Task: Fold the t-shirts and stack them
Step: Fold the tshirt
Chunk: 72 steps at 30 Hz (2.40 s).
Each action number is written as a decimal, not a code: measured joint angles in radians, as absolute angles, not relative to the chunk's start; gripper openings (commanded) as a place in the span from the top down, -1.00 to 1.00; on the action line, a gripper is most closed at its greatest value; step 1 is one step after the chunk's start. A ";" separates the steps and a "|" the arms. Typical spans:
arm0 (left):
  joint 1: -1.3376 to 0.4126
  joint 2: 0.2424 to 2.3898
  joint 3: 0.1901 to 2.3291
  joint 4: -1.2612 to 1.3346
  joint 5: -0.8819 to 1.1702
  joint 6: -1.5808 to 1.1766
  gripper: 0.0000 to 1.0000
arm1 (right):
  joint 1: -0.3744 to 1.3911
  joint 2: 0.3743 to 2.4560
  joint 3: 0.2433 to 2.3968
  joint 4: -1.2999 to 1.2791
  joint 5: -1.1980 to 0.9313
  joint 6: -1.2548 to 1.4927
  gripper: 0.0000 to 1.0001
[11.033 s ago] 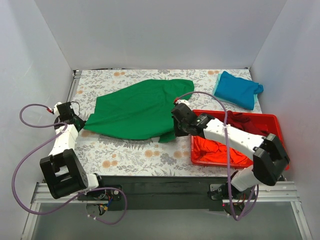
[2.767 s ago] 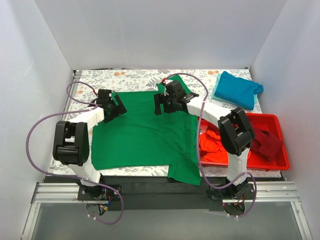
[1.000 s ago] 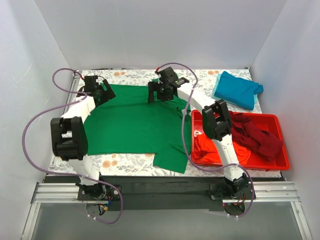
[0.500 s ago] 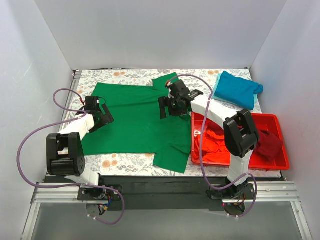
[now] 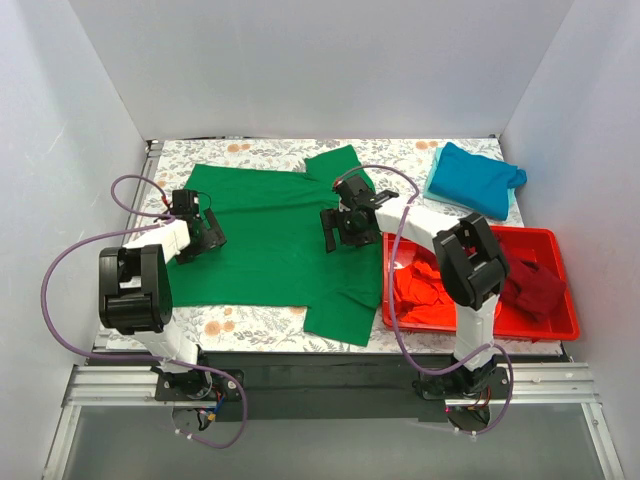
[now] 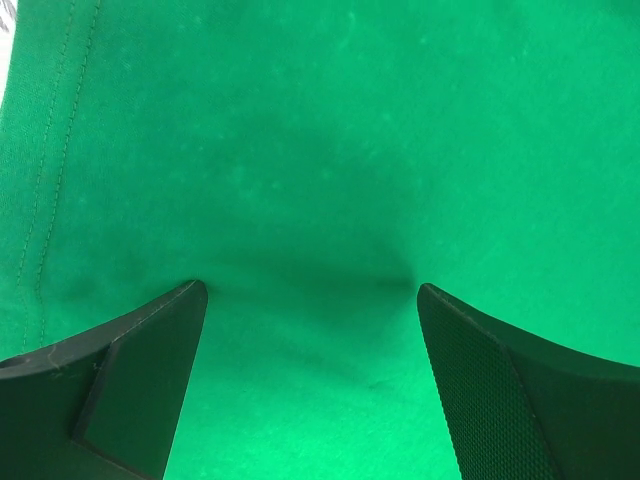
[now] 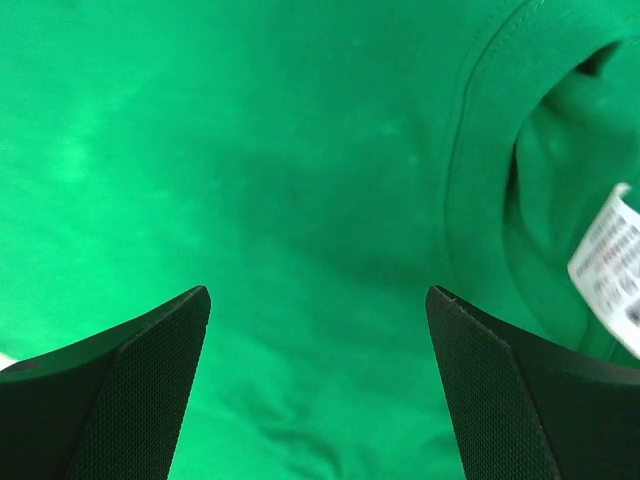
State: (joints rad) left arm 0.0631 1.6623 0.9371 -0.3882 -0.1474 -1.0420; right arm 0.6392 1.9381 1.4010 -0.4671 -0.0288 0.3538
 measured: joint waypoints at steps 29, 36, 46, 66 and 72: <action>0.070 1.969 1.300 -0.355 -0.185 -1.012 -0.70 | 0.562 2.281 1.866 -0.533 -0.046 0.360 -0.92; 0.070 1.784 1.170 -0.370 -0.183 -1.052 -0.79 | 0.563 2.254 1.872 -0.565 -0.088 0.360 -0.90; 0.241 1.457 0.928 -0.342 -0.228 -1.131 -0.56 | 0.620 1.873 1.633 -0.567 -0.093 0.363 -0.86; 0.469 1.549 0.827 -0.327 -0.176 -1.217 -0.07 | 0.697 1.502 1.215 -0.579 -0.022 0.445 -0.83; 0.469 1.588 0.837 -0.305 -0.160 -1.220 0.06 | 0.701 1.500 1.189 -0.578 -0.021 0.453 -0.83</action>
